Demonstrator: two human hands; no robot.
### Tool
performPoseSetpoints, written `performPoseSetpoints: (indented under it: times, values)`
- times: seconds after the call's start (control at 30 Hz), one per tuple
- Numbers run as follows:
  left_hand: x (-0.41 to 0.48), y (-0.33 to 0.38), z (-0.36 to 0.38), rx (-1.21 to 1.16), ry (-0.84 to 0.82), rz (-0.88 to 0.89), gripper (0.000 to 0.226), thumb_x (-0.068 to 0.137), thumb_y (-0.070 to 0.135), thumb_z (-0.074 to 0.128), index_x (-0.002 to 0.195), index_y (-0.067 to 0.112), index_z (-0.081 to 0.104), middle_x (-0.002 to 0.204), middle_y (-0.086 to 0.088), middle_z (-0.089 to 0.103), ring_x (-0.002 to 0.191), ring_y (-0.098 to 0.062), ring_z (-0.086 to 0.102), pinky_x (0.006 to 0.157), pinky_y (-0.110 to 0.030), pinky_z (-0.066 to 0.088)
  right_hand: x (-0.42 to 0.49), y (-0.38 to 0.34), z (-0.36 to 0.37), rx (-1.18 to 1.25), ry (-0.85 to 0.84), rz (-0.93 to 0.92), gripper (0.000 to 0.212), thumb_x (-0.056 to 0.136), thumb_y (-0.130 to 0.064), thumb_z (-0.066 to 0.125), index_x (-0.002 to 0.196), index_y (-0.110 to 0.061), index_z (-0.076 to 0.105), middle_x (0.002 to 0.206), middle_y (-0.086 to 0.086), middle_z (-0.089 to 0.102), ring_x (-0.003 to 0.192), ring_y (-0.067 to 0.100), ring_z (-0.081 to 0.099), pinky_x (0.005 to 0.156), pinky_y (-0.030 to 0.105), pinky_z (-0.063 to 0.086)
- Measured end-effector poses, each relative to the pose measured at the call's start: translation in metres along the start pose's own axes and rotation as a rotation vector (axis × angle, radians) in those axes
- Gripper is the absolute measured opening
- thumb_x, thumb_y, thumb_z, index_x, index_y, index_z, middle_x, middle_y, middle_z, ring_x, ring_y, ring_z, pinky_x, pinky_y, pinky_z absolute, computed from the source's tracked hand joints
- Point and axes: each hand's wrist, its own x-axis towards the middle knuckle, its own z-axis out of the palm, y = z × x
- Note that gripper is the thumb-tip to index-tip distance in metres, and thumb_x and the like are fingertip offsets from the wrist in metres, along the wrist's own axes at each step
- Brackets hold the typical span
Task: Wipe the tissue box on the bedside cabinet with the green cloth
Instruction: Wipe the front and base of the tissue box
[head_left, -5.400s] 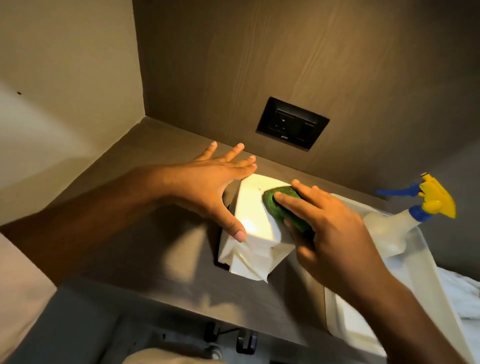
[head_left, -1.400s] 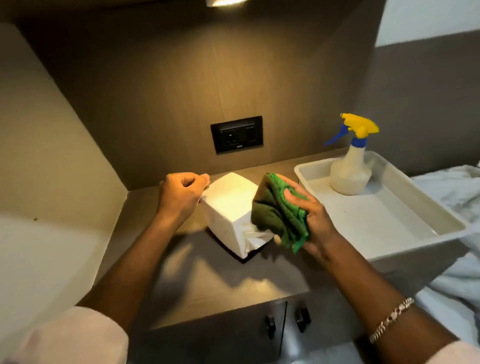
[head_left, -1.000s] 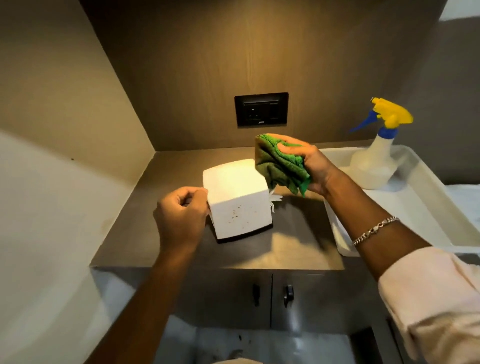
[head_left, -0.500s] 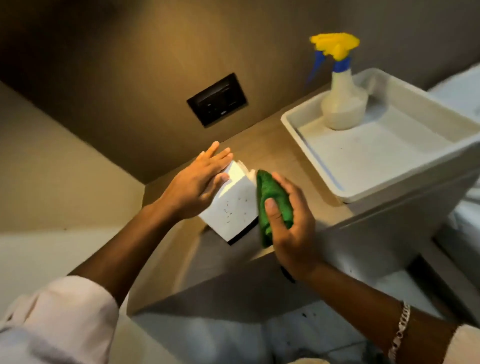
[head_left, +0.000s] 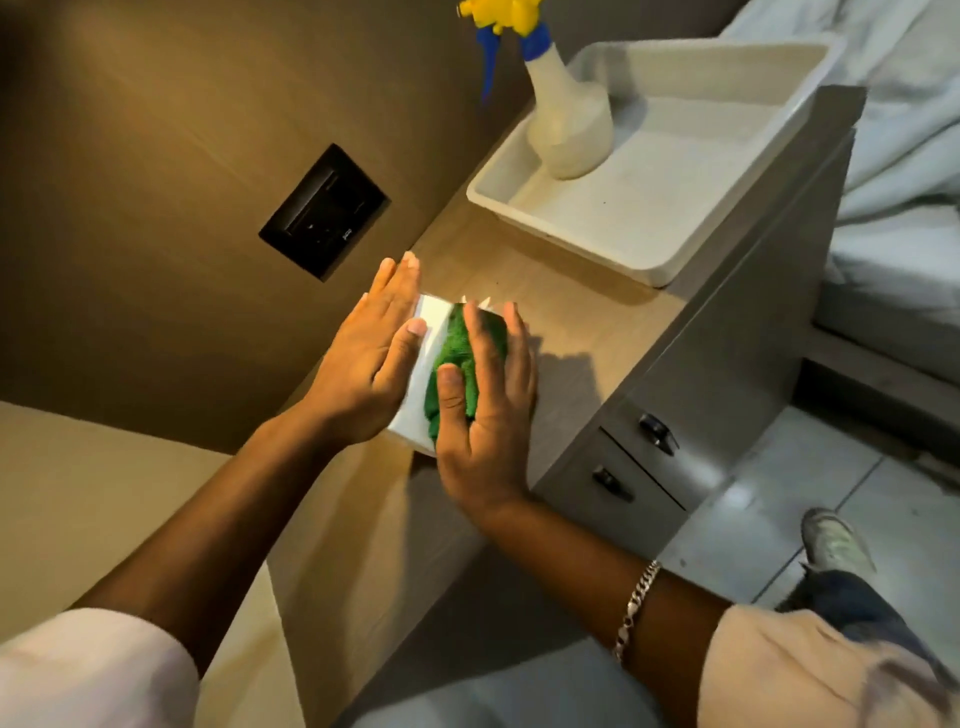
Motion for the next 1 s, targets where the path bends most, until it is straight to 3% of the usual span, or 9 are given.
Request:
performPoseSetpoints:
  times: [0.07,0.2,0.37,0.5,0.6,0.77,0.87,0.93,1.0]
  values:
    - [-0.004,-0.003,0.017,0.018,-0.090,0.158,0.061,0.096,0.042,0.017,0.152,0.021,0.004,0.164,0.002,0.000,0.149,-0.007,-0.006,0.123,-0.037,0.001,-0.038,0.013,0.009,-0.030,0.225,0.078,0.055,0.101,-0.050,0.034,0.154,-0.039,0.025,0.165,0.006,0.025,0.154,0.019,0.014,0.114,0.058,0.034]
    - [-0.003,-0.003,0.020,-0.014,-0.074,0.122,0.062,0.095,0.043,0.016,0.152,0.022,0.002,0.164,0.003,-0.002,0.149,-0.009,-0.007,0.123,-0.040,0.001,-0.085,0.011,0.029,0.027,0.212,0.004,0.054,0.101,-0.043,0.040,0.153,-0.044,0.024,0.166,0.000,0.022,0.155,0.022,0.015,0.114,0.058,0.036]
    - [-0.009,-0.021,0.018,-0.028,-0.077,0.095,0.064,0.094,0.048,0.016,0.152,0.025,0.000,0.163,0.007,-0.003,0.148,-0.003,-0.006,0.123,-0.040,0.003,-0.055,0.002,0.035,-0.047,0.203,0.005,0.051,0.102,-0.051,0.027,0.152,-0.050,0.019,0.164,0.000,0.027,0.154,0.019,0.016,0.116,0.054,0.032]
    - [-0.006,-0.021,0.020,-0.015,-0.054,0.124,0.064,0.094,0.050,0.016,0.152,0.025,0.002,0.163,0.007,0.000,0.149,-0.004,-0.002,0.123,-0.040,0.006,-0.027,0.013,0.028,-0.070,0.285,0.000,0.050,0.103,-0.051,0.023,0.151,-0.042,0.029,0.160,0.001,0.035,0.150,0.021,0.028,0.114,0.052,0.035]
    - [-0.006,-0.021,0.023,0.011,-0.042,0.134,0.064,0.094,0.048,0.016,0.152,0.025,0.003,0.163,0.007,0.000,0.149,-0.005,-0.002,0.122,-0.038,0.005,-0.033,0.019,0.031,-0.066,0.316,0.048,0.049,0.104,-0.047,0.029,0.152,-0.041,0.029,0.160,0.000,0.032,0.151,0.018,0.023,0.111,0.054,0.039]
    - [-0.009,-0.017,0.022,0.008,-0.013,0.119,0.065,0.093,0.049,0.015,0.152,0.023,0.005,0.163,0.006,0.001,0.149,-0.006,-0.004,0.122,-0.037,0.004,-0.070,0.010,0.020,-0.085,0.118,0.077,0.051,0.102,-0.049,0.031,0.148,-0.060,0.014,0.163,-0.017,0.016,0.151,0.016,0.019,0.108,0.049,0.047]
    - [-0.011,-0.011,0.018,0.014,-0.031,0.103,0.067,0.092,0.050,0.012,0.152,0.023,0.003,0.163,0.005,-0.003,0.147,-0.006,-0.008,0.122,-0.036,0.002,-0.081,-0.009,0.001,-0.097,-0.065,0.159,0.060,0.096,-0.041,0.036,0.143,-0.069,0.010,0.162,-0.023,0.012,0.151,0.011,0.017,0.113,0.038,0.041]
    - [-0.011,-0.011,0.016,0.010,-0.052,0.098,0.070,0.090,0.053,0.009,0.152,0.022,0.000,0.162,0.003,-0.006,0.147,-0.008,-0.010,0.122,-0.036,0.000,-0.084,-0.024,-0.014,-0.025,-0.186,0.248,0.059,0.097,-0.034,0.042,0.142,-0.067,0.022,0.161,-0.017,0.025,0.148,0.010,0.027,0.114,0.031,0.038]
    - [-0.011,-0.011,0.014,0.004,-0.061,0.090,0.071,0.089,0.055,0.007,0.151,0.022,-0.002,0.162,0.002,-0.008,0.148,-0.009,-0.012,0.122,-0.035,-0.002,-0.081,-0.040,-0.031,0.121,-0.313,0.386,0.051,0.098,-0.025,0.050,0.125,-0.068,0.044,0.151,-0.012,0.046,0.137,0.010,0.047,0.111,0.029,0.043]
